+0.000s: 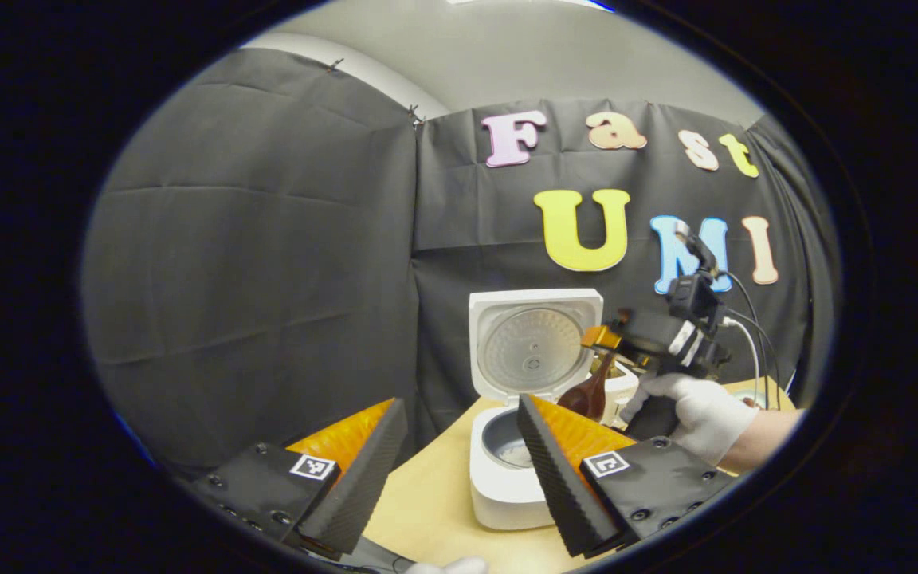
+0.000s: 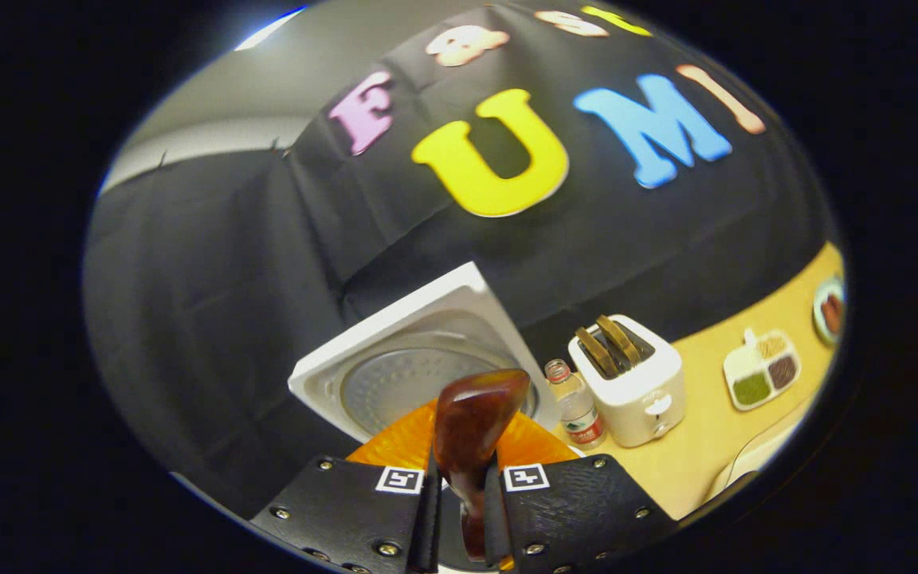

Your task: Close the left gripper, press the button to open the rice cooker; take a wooden spoon from the chopstick holder with the right hand, scoop a spoonful of rice and pour it into the rice cooker, then put the wooden spoon back into the chopstick holder.

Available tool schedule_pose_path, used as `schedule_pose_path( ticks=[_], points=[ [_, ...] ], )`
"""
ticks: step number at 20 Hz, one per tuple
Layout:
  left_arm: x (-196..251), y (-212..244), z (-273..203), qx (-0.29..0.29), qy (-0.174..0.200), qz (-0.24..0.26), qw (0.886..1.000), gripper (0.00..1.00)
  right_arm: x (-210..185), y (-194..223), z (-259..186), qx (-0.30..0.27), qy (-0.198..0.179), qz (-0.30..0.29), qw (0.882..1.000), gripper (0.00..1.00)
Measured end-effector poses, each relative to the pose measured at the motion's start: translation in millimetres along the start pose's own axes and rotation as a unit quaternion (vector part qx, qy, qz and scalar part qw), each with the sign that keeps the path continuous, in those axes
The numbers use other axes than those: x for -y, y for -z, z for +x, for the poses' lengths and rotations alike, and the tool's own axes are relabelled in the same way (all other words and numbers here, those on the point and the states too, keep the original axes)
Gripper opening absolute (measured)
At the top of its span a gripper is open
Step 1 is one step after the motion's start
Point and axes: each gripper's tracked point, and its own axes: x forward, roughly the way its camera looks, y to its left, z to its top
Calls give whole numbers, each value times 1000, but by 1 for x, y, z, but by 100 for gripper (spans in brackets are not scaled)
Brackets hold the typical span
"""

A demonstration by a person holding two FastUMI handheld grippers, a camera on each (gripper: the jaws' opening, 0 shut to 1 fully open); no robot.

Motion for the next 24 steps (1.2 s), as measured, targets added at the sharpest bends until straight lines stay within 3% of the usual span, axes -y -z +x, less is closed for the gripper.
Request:
schedule_pose_path(
  ticks=[3,8,16,24],
  points=[
    [5,-3,-3,1,12,1,1000,97,25,-31,-16,19,7,95,995,22],
    [53,-20,8,13,43,5,999,97,79,-93,-59,72,29,125,989,22],
    [130,-28,-12,15,105,-3,994,98,222,-198,-175,156,120,80,977,22],
    [198,-19,-38,-5,117,-2,993,97,383,-245,-287,193,230,55,952,22]
  ],
)
